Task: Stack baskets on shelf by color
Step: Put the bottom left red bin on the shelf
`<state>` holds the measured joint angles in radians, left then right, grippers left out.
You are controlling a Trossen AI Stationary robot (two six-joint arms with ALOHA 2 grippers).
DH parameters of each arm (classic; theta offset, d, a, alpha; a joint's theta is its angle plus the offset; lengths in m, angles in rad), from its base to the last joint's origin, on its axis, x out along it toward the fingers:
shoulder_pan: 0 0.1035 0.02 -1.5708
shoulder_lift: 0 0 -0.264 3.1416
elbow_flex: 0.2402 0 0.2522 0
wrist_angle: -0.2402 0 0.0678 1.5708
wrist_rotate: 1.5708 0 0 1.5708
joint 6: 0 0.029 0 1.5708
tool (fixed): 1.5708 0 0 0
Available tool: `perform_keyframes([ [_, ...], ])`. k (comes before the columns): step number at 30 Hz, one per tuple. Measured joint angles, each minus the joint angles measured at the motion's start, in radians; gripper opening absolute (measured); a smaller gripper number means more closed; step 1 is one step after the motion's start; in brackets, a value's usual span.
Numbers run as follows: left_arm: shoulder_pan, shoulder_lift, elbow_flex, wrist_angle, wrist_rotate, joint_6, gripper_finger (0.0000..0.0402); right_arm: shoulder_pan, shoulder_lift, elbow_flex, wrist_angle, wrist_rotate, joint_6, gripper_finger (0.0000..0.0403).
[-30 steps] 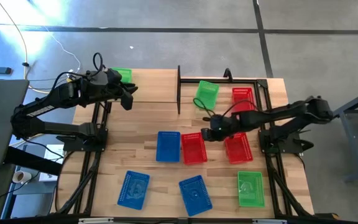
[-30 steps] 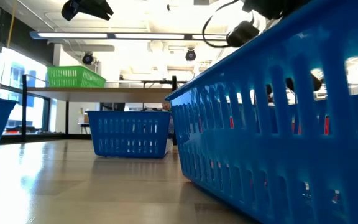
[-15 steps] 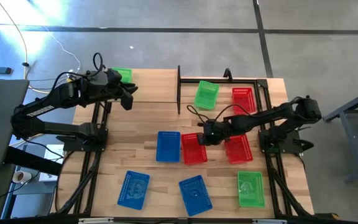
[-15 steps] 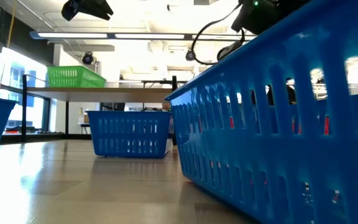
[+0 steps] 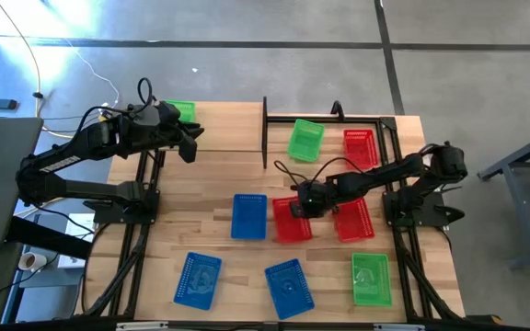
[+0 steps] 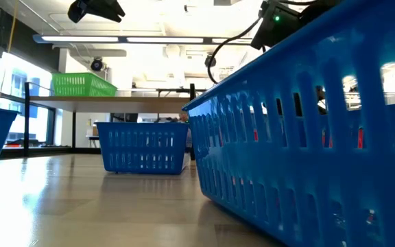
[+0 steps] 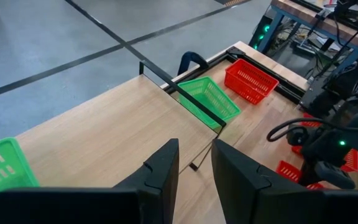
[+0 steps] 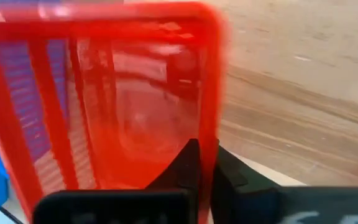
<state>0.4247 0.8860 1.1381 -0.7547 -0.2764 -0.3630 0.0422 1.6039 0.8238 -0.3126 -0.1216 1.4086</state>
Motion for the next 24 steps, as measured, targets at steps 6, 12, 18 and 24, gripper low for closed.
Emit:
perform_keyframes([
  [6, 0.0, 0.0, 0.0, 0.0, 0.0, 0.0, 0.0087, 0.0, -0.018, 0.0, -0.002, 0.001, 0.029, 0.0002],
  [12, 0.0, 0.0, 0.0, 0.0, 0.0, 0.0, 0.0087, 0.0, -0.079, 0.0, 0.009, 0.015, 0.059, 0.0001],
  [18, 0.0, 0.0, 0.0, 0.0, 0.0, 0.0, 0.0087, -0.009, -0.189, 0.0, 0.032, 0.089, 0.074, 0.0],
  [24, 0.0, 0.0, 0.0, 0.001, 0.0, 0.0, 0.0087, -0.054, -0.271, 0.0, 0.092, 0.164, 0.021, 0.0],
])
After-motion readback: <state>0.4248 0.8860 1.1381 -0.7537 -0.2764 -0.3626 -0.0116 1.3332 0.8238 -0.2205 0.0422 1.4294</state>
